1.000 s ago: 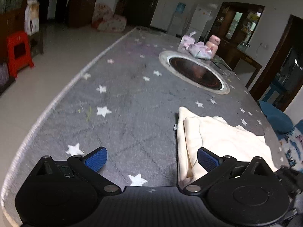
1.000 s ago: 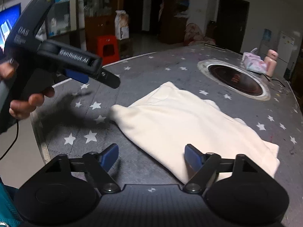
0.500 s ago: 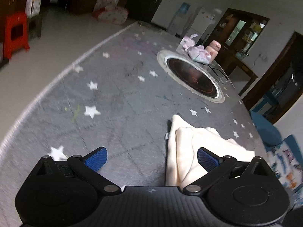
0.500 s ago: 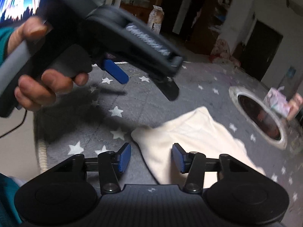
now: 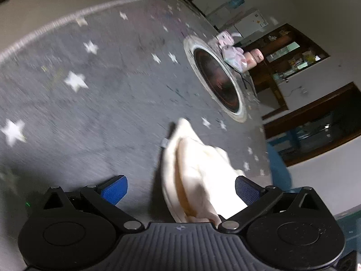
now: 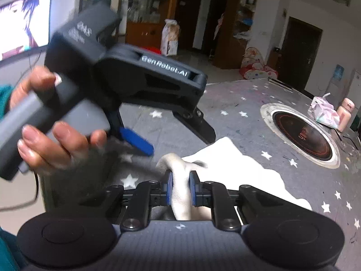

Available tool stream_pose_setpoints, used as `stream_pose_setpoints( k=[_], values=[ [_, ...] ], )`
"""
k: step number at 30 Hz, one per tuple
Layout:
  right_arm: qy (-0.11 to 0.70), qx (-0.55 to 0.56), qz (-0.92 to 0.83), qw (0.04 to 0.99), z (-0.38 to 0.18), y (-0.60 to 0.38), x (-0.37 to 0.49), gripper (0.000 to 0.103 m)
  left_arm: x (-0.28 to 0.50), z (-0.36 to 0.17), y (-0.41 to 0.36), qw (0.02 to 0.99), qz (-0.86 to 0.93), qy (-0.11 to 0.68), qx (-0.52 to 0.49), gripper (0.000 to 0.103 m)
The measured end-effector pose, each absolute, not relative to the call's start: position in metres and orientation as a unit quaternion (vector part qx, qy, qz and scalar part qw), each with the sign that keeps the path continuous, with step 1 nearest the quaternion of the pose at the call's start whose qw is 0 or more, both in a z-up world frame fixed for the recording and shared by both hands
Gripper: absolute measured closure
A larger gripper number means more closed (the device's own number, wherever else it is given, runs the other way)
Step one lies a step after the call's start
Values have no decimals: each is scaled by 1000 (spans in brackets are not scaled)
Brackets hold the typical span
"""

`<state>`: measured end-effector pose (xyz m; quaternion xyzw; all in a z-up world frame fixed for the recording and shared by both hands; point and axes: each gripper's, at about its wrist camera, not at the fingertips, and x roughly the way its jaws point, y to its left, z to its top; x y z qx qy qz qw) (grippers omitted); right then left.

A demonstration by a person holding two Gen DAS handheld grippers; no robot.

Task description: Fold clothes

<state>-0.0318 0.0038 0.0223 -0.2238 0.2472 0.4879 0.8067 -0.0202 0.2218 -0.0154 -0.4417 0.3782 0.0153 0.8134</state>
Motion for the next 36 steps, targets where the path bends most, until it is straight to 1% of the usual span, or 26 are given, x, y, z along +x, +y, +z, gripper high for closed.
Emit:
stream_pose_setpoints(
  k=[3,4,5,6,7,8,9,10,11,13,14,17,20,25,27,31,33,36],
  values=[
    [244,-206,488,812,29,-5,-28,90,-11,-19,213,801,-3,384,-459,3],
    [245,-197,490,813,30,-7,-27,90,-8,-21,211,797,-9,385,-464,9],
    [245,-194,492,813,29,-9,-27,90,-6,-23,209,794,-12,387,-469,12],
    [245,-191,494,812,29,-10,-27,90,-5,-25,209,790,-14,389,-474,18],
    [245,-188,496,812,29,-12,-27,90,-3,-27,208,786,-16,391,-478,27],
    [246,-187,498,810,28,-12,-28,90,-2,-29,208,782,-17,393,-483,31],
    [246,-186,500,809,27,-13,-29,90,-1,-32,207,779,-19,395,-487,40],
    [248,-184,502,808,26,-14,-29,90,0,-34,207,775,-21,397,-492,52],
    [250,-182,504,806,25,-15,-29,90,2,-36,206,771,-23,399,-496,58],
    [253,-177,507,805,23,-15,-28,90,2,-42,207,763,-20,404,-505,80],
    [255,-175,508,804,23,-16,-27,87,2,-44,208,762,-19,405,-505,83],
    [262,-155,506,807,23,-26,-25,87,2,-45,207,765,-17,405,-501,85],
    [272,-132,490,818,23,-44,-17,82,2,-43,206,769,-16,405,-494,85],
    [292,-100,413,857,20,-95,9,81,3,-41,204,776,-15,405,-483,85],
    [304,-85,374,872,15,-117,25,79,3,-40,203,779,-14,405,-478,85],
    [323,-52,304,895,6,-160,57,77,6,-37,200,787,-9,408,-463,85],
    [332,-26,290,897,2,-175,68,71,7,-36,200,790,-8,409,-458,85],
    [349,12,282,894,-5,-189,85,69,9,-35,198,793,-6,410,-451,85]
  ],
)
